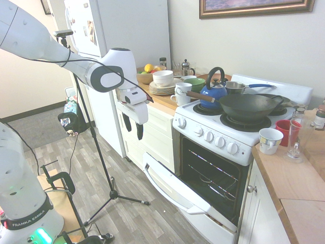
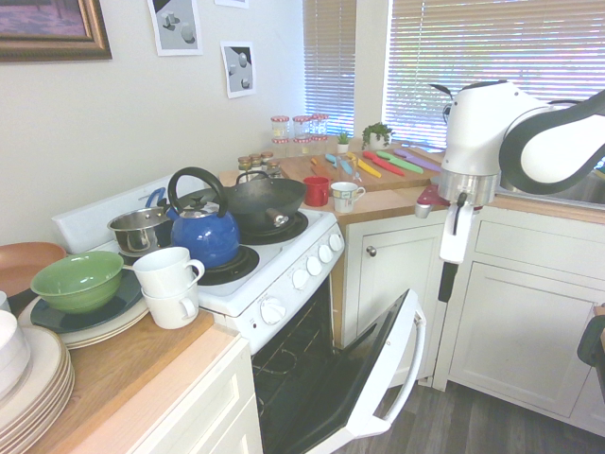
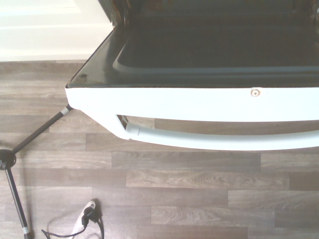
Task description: Close the oven
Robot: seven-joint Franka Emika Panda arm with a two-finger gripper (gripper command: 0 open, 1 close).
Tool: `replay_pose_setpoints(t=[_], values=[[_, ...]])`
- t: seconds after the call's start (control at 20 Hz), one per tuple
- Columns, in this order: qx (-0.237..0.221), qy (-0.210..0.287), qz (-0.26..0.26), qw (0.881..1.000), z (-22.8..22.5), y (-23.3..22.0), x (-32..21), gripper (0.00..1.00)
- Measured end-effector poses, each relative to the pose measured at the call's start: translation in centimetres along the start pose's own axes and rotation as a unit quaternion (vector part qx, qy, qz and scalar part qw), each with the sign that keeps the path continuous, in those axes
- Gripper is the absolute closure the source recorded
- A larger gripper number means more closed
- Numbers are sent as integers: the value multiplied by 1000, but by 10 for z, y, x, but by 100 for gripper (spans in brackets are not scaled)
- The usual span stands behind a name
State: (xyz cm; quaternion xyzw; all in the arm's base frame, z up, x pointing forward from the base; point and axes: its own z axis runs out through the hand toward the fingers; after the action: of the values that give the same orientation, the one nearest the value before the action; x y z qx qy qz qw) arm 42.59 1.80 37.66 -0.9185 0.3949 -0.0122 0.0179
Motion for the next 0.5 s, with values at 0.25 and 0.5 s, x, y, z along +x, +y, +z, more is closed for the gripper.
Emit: replay_pose_setpoints(t=[0.25, 0.5], values=[[-26, -5, -22, 999, 14, -5, -5, 0], [-67, -34, 7, 997, 74, -20, 2, 0]])
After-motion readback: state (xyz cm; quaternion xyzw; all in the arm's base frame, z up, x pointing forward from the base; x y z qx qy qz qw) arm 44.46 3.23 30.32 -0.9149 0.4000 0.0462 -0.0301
